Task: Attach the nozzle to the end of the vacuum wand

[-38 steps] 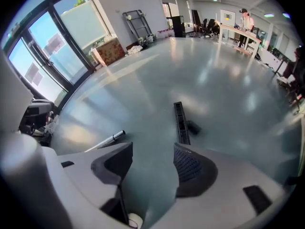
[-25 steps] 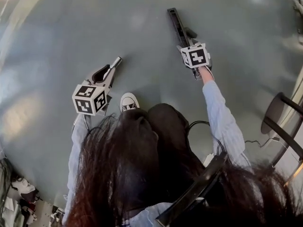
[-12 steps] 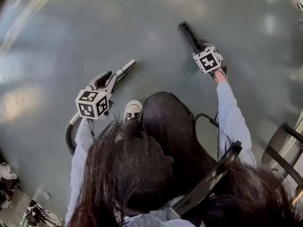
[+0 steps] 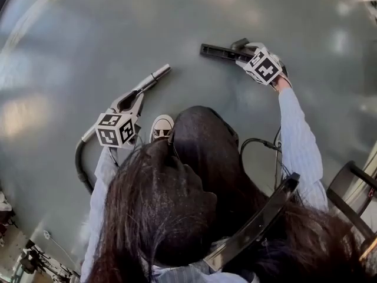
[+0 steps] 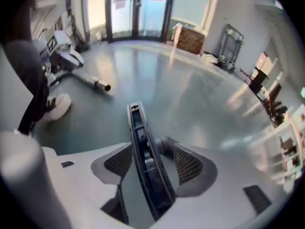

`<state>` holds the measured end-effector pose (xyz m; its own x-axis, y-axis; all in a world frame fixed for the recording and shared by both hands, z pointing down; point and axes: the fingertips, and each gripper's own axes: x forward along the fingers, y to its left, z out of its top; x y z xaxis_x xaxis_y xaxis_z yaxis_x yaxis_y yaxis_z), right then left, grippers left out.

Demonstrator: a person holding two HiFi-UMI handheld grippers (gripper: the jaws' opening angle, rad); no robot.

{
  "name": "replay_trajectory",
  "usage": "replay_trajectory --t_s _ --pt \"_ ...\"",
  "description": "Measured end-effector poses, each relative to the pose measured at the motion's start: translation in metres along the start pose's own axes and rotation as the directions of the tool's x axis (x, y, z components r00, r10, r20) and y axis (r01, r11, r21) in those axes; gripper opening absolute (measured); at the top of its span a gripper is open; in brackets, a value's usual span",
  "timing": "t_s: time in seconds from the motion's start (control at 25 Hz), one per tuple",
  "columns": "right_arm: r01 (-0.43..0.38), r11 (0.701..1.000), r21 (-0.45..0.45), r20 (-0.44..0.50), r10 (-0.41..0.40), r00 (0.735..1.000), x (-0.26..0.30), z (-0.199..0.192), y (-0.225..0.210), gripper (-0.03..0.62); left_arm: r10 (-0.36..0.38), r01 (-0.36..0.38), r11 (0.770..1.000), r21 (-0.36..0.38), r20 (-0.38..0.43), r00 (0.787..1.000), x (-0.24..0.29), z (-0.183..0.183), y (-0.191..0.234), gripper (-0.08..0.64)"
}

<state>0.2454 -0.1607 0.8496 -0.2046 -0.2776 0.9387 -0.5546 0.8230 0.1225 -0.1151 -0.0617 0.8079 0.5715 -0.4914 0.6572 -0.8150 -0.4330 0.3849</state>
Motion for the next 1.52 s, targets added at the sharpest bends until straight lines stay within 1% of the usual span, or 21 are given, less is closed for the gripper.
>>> replay_trajectory --t_s 0.12,0.16,0.2,0.24,0.28,0.36,0.44,0.48,0.52,0.56,0.64,0.76,0.84,0.92,1.0,1.04,1.08,1.2,1.32,1.4,1.52 --pt "0.001 0.964 0.267 0.185 -0.052 0.981 -0.020 0.031 0.002 0.258 -0.005 0.005 1.000 0.022 -0.014 1.000 0.003 -0.003 -0.002 0.069" --pt "-0.022 0.923 0.383 0.218 -0.067 0.974 -0.026 0.035 0.006 0.256 -0.006 0.007 1.000 0.029 -0.010 1.000 0.003 0.002 -0.006 0.069" --pt "-0.066 0.859 0.508 0.236 -0.065 0.970 -0.031 0.036 0.013 0.256 -0.008 0.008 0.999 0.034 -0.003 1.000 0.002 0.009 -0.010 0.069" --pt "-0.125 0.769 0.627 0.249 -0.045 0.968 -0.032 0.038 0.023 0.256 -0.009 0.009 0.999 0.037 0.007 1.000 0.001 0.017 -0.014 0.069" --pt "-0.194 0.654 0.732 0.267 -0.014 0.964 -0.029 0.039 0.037 0.256 -0.010 0.010 0.999 0.038 0.014 1.000 0.002 0.023 -0.016 0.069" --pt "-0.324 0.365 0.873 0.333 0.041 0.942 -0.010 0.041 0.065 0.256 -0.013 0.012 0.999 0.040 0.023 1.000 0.005 0.028 -0.015 0.069" --pt "-0.399 0.063 0.915 0.399 0.022 0.917 0.011 0.038 0.079 0.256 -0.014 0.013 0.999 0.046 0.028 1.000 0.009 0.030 -0.012 0.069" --pt "-0.413 -0.065 0.909 0.413 -0.016 0.911 0.018 0.034 0.078 0.256 -0.014 0.012 0.999 0.050 0.029 0.999 0.008 0.031 -0.013 0.069" --pt "-0.414 -0.169 0.894 0.410 -0.063 0.910 0.022 0.028 0.074 0.256 -0.012 0.011 0.999 0.054 0.030 0.999 0.007 0.032 -0.014 0.069" --pt "-0.408 -0.248 0.879 0.393 -0.109 0.913 0.025 0.022 0.069 0.256 -0.010 0.008 0.998 0.057 0.027 1.000 0.004 0.033 -0.016 0.069" --pt "-0.396 -0.353 0.848 0.355 -0.179 0.918 0.028 0.015 0.058 0.256 -0.005 0.004 0.998 0.062 0.015 1.000 -0.002 0.032 -0.018 0.069" --pt "-0.425 -0.460 0.779 0.357 -0.232 0.905 0.031 0.020 0.045 0.256 0.000 0.000 0.998 0.059 0.002 1.000 -0.006 0.027 -0.018 0.069" --pt "-0.434 -0.511 0.742 0.356 -0.248 0.901 0.034 0.022 0.039 0.256 0.001 -0.001 0.998 0.056 0.000 1.000 -0.007 0.024 -0.020 0.069" --pt "-0.411 -0.541 0.734 0.327 -0.248 0.912 0.044 0.018 0.037 0.256 0.001 -0.001 0.998 0.056 0.000 1.000 -0.003 0.021 -0.018 0.069" --pt "-0.382 -0.544 0.747 0.301 -0.235 0.924 0.048 0.015 0.037 0.252 -0.003 0.003 0.998 0.055 0.005 1.000 0.000 0.020 -0.019 0.069" --pt "-0.369 -0.516 0.773 0.294 -0.225 0.929 0.048 0.014 0.035 0.243 -0.006 0.006 0.998 0.055 0.008 1.000 0.000 0.020 -0.021 0.069" --pt "-0.355 -0.455 0.817 0.288 -0.211 0.934 0.046 0.014 0.034 0.218 -0.008 0.008 0.998 0.054 0.009 1.000 -0.001 0.021 -0.022 0.069" --pt "-0.291 -0.179 0.940 0.266 -0.150 0.952 0.038 0.016 0.034 0.175 -0.011 0.010 0.998 0.060 0.009 1.000 -0.003 0.022 -0.024 0.069" --pt "-0.275 0.046 0.960 0.278 -0.075 0.958 0.026 0.013 0.040 0.167 -0.008 0.007 0.998 0.064 0.015 1.000 -0.004 0.023 -0.027 0.069" --pt "-0.241 0.253 0.937 0.255 -0.022 0.967 0.020 0.008 0.043 0.164 -0.012 0.011 0.998 0.061 0.015 1.000 -0.002 0.022 -0.027 0.069" --pt "-0.146 0.576 0.804 0.151 0.039 0.988 0.015 -0.004 0.046 0.161 -0.023 0.022 0.998 0.064 0.009 1.000 0.005 0.020 -0.026 0.069"
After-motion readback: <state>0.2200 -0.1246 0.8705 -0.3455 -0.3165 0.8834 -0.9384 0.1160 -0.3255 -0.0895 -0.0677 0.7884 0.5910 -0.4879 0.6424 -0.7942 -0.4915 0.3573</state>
